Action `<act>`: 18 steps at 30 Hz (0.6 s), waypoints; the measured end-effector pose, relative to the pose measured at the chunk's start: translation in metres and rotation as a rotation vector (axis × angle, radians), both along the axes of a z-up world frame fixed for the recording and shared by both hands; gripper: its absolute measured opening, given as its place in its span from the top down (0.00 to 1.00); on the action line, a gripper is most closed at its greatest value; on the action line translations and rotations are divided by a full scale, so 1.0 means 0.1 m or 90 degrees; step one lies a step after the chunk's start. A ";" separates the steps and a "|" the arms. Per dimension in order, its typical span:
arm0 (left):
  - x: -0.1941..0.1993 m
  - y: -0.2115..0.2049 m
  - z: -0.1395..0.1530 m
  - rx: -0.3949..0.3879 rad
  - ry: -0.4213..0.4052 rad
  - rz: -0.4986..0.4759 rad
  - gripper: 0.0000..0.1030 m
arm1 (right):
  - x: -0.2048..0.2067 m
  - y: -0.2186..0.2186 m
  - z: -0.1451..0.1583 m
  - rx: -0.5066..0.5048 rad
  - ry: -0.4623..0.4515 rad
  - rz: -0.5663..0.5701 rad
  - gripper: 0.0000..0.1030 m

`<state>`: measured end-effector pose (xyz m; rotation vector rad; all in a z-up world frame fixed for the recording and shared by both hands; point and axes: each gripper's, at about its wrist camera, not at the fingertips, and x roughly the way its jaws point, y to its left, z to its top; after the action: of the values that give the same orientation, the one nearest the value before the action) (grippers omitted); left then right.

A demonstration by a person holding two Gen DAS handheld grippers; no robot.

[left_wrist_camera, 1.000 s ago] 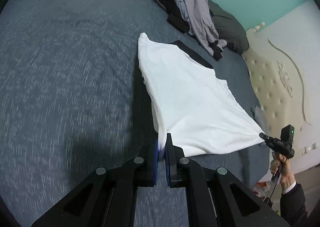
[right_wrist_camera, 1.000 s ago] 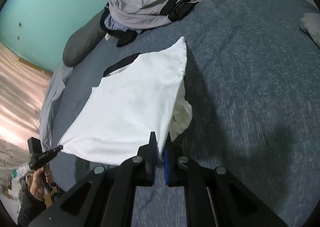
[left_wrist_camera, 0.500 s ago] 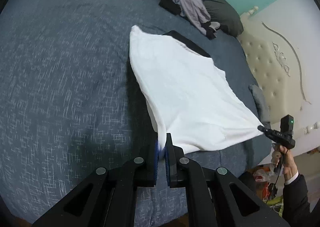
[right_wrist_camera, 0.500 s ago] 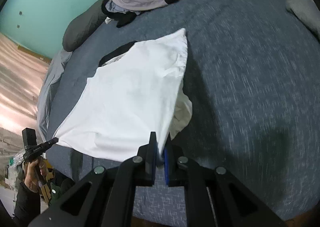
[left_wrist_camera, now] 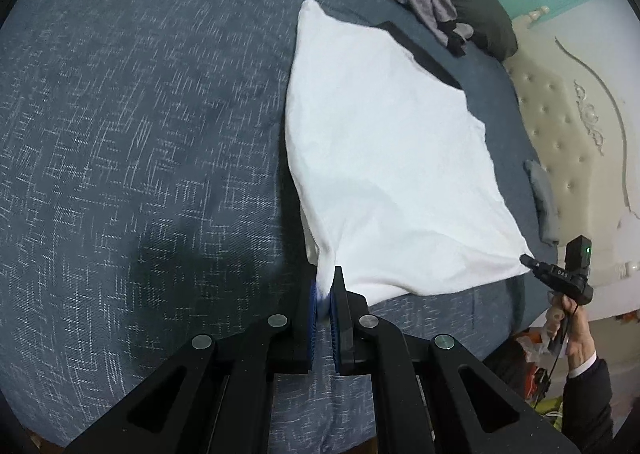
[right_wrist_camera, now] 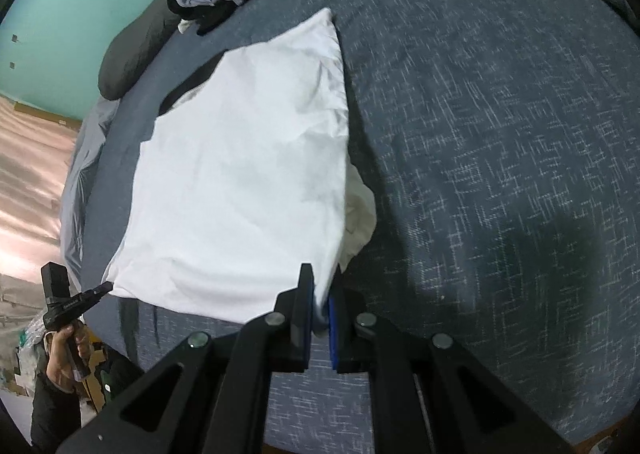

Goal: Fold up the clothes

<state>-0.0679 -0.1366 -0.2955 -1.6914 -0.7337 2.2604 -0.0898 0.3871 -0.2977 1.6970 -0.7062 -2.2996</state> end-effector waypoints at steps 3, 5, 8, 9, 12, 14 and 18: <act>0.01 -0.02 -0.10 0.005 -0.021 0.005 0.94 | -0.02 0.03 -0.06 0.003 -0.014 0.003 0.91; 0.02 -0.02 -0.14 0.004 -0.029 0.002 0.93 | -0.02 0.06 -0.11 0.000 -0.028 0.004 0.91; 0.04 -0.05 -0.19 0.009 -0.042 0.004 0.92 | 0.01 0.16 -0.10 0.005 -0.033 -0.001 0.91; 0.04 -0.06 -0.19 0.012 -0.046 0.005 0.92 | 0.02 0.19 -0.10 0.007 -0.035 -0.003 0.91; 0.03 -0.15 -0.18 0.010 -0.042 0.017 0.89 | 0.05 0.30 -0.08 0.011 -0.036 -0.012 0.91; 0.00 -0.21 -0.17 0.014 -0.038 0.034 0.75 | 0.06 0.39 -0.04 0.013 -0.031 -0.023 0.91; -0.09 -0.24 -0.22 0.038 -0.031 0.044 0.62 | 0.08 0.50 0.04 0.018 -0.019 -0.045 0.91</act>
<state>-0.0764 -0.1601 -0.3177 -1.7252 -0.8746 2.2246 -0.0816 0.4373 -0.2942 1.7497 -0.7555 -2.3457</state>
